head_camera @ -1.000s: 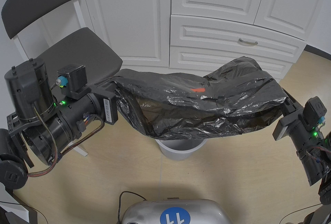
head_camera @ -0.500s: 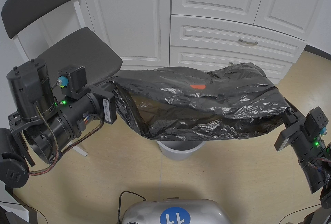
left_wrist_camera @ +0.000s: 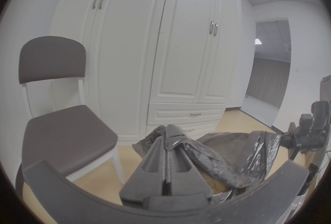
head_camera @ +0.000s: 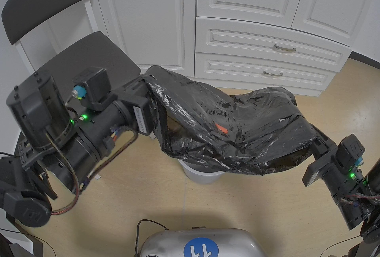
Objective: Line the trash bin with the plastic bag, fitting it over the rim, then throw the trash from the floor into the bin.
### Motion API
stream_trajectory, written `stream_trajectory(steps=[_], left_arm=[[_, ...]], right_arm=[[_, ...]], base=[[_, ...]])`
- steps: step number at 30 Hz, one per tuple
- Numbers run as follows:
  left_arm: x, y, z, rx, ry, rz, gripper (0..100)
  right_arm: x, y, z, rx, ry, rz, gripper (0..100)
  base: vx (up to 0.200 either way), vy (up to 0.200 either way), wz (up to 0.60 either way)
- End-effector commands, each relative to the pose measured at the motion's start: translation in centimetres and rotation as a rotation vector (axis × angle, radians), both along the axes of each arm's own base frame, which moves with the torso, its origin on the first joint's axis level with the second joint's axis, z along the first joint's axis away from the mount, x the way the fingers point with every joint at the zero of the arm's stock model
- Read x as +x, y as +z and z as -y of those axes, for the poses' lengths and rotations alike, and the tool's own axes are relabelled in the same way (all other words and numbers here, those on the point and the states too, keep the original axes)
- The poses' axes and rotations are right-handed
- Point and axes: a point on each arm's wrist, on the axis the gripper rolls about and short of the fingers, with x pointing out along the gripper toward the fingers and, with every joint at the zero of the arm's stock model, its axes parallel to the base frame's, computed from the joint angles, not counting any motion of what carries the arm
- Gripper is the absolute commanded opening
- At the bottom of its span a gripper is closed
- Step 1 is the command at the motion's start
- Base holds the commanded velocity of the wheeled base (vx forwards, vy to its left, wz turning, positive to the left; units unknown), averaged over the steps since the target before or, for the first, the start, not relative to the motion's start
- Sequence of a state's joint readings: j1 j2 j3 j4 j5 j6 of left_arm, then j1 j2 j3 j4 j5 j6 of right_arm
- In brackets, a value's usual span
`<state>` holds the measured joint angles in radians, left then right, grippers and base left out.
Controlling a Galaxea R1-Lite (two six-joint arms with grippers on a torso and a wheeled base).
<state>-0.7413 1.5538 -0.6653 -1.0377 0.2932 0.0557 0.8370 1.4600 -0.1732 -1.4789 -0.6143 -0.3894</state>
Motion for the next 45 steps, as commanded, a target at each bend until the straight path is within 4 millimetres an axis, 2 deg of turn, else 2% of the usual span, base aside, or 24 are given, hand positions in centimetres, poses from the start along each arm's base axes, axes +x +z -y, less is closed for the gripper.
stream_trajectory(steps=[1, 6, 12, 16, 33, 39, 45], left_arm=[[0.0, -2.7, 3.1, 0.03, -0.083, -0.034, 0], [-0.5, -3.2, 5.0, -0.014, -0.142, 0.005, 0], [-0.5, -3.6, 6.3, -0.068, -0.169, 0.057, 0], [-1.4, -3.6, 7.0, -0.078, -0.206, 0.063, 0], [-2.8, -3.7, 7.9, -0.084, -0.261, 0.054, 0], [-3.6, -4.7, 9.1, -0.062, -0.3, 0.031, 0], [-3.7, -5.9, 9.9, -0.032, -0.317, 0.006, 0]], right_arm=[[-0.1, -1.3, -1.3, -0.021, 0.076, -0.048, 0], [-0.4, -1.9, -2.3, 0.007, 0.151, -0.077, 0], [-0.6, -2.5, -3.8, 0.066, 0.235, -0.09, 0], [0.2, -4.0, -4.9, 0.052, 0.239, -0.143, 0], [2.7, -4.1, -9.0, 0.325, 0.278, -0.2, 0], [2.9, -4.0, -9.4, 0.389, 0.29, -0.213, 0], [2.9, -5.0, -9.3, 0.362, 0.304, -0.25, 0]], base=[[0.0, 0.0, 0.0], [0.0, 0.0, 0.0], [0.0, 0.0, 0.0], [0.0, 0.0, 0.0], [0.0, 0.0, 0.0], [0.0, 0.0, 0.0], [0.0, 0.0, 0.0]])
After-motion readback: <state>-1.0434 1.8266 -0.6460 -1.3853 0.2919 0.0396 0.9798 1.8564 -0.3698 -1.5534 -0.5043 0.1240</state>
